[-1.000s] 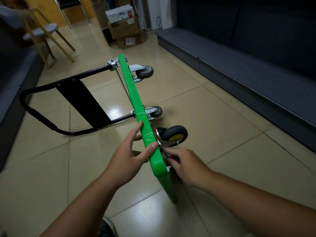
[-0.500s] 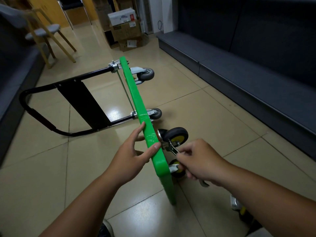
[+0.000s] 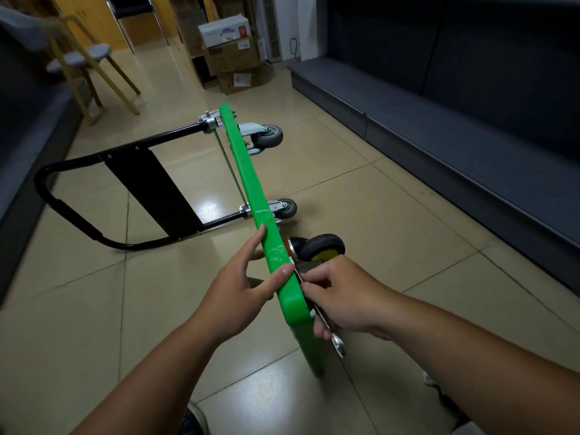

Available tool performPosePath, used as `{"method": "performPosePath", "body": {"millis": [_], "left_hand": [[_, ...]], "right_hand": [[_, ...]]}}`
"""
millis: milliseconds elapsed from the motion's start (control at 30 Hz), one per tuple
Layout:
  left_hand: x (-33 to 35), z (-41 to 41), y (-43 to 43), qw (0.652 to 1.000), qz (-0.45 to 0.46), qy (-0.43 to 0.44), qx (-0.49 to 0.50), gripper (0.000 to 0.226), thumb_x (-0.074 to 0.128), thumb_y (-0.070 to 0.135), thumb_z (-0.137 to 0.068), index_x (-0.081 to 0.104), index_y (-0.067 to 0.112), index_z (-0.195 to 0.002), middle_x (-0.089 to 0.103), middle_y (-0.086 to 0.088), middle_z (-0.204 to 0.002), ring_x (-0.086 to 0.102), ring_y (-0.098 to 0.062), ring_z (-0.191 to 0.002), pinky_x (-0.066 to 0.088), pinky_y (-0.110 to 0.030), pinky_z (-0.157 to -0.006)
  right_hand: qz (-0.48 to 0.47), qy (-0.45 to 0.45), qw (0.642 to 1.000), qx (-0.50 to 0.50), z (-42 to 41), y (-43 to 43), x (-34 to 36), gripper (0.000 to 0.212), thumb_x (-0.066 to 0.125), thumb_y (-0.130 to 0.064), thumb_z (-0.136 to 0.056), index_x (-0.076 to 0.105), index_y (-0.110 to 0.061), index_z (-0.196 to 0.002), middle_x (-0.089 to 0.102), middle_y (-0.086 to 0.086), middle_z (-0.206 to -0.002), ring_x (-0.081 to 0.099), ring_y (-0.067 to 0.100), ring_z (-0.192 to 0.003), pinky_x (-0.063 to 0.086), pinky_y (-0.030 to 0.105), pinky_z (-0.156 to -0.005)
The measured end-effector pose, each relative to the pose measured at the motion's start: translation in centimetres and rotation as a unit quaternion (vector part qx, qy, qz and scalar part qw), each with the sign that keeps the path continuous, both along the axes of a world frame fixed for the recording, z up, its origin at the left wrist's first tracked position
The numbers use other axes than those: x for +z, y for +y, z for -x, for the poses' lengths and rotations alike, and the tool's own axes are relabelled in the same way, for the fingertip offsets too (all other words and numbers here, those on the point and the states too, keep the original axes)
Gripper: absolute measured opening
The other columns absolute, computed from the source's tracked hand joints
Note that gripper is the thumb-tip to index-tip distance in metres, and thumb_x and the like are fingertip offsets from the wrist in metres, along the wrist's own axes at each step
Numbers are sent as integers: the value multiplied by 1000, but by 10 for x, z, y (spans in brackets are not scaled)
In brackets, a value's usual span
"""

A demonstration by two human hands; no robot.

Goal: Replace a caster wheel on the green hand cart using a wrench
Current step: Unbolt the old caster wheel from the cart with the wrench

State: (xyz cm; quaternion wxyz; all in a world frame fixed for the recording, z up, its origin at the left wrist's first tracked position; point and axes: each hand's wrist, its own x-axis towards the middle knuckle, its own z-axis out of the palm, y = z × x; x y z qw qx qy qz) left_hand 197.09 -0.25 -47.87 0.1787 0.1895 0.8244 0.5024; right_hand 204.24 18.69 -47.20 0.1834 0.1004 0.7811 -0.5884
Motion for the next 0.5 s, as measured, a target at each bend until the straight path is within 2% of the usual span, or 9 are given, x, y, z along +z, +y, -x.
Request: {"method": "performPosePath", "body": {"millis": [67, 133, 200, 233, 333, 400, 433, 500], "left_hand": [[0, 0, -1, 1000, -4, -2, 1, 103, 71, 67, -69, 23, 51, -159, 52, 24, -135, 78, -17, -87, 63, -46, -85], [0, 0, -2, 1000, -3, -2, 3, 101, 71, 65, -70, 24, 50, -158, 52, 24, -132, 78, -16, -88, 64, -43, -83], [-1, 1, -2, 1000, 0, -1, 2, 100, 71, 63, -70, 25, 50, -158, 52, 27, -129, 78, -15, -88, 64, -36, -79], [-2, 1, -2, 1000, -1, -1, 3, 100, 72, 64, -70, 25, 50, -157, 52, 28, -129, 78, -14, -88, 64, -33, -78], [-3, 1, -3, 1000, -4, -5, 8, 100, 72, 64, -69, 27, 50, -157, 53, 25, -131, 78, -14, -89, 64, -31, -77], [-2, 2, -3, 1000, -2, -10, 8, 100, 72, 63, -70, 26, 51, -157, 53, 23, -132, 78, -14, -91, 64, -35, -80], [-2, 2, -3, 1000, -3, -11, 7, 99, 72, 63, -71, 26, 51, -157, 53, 23, -132, 78, -15, -91, 64, -36, -81], [-2, 3, -3, 1000, -4, -13, 7, 98, 73, 61, -72, 26, 52, -157, 52, 23, -132, 78, -16, -91, 64, -38, -82]], "right_hand": [[4, 24, 1000, 6, -2, 4, -14, 25, 54, -20, -105, 68, -17, -125, 76, 14, -89, 71, 26, -60, 58, 36, -57], [-36, 74, 997, 6, -2, 6, -31, 28, 59, -18, -102, 70, -26, -126, 77, 4, -99, 74, 19, -77, 62, 40, -73], [-87, 136, 987, -7, 0, 0, -50, 33, 62, -15, -100, 70, -30, -128, 75, -9, -110, 70, 7, -101, 57, 38, -94], [-97, 156, 983, -20, 1, -4, -58, 34, 62, -13, -99, 69, -30, -128, 74, -11, -114, 68, 7, -107, 55, 38, -98], [-147, 212, 966, -35, 3, -8, -70, 36, 60, -13, -99, 66, -31, -130, 70, -4, -115, 66, 15, -106, 55, 40, -93], [-208, 218, 954, 5, -3, -2, -72, 37, 57, -16, -100, 62, -34, -131, 68, -2, -111, 65, 17, -100, 54, 38, -86], [-245, 204, 947, 25, -9, 4, -73, 34, 55, -17, -100, 62, -36, -127, 68, -2, -106, 65, 18, -94, 54, 38, -81], [-287, 113, 951, 36, -23, 17, -73, 19, 53, -16, -97, 64, -31, -102, 67, 1, -88, 67, 21, -78, 52, 36, -67]]}}
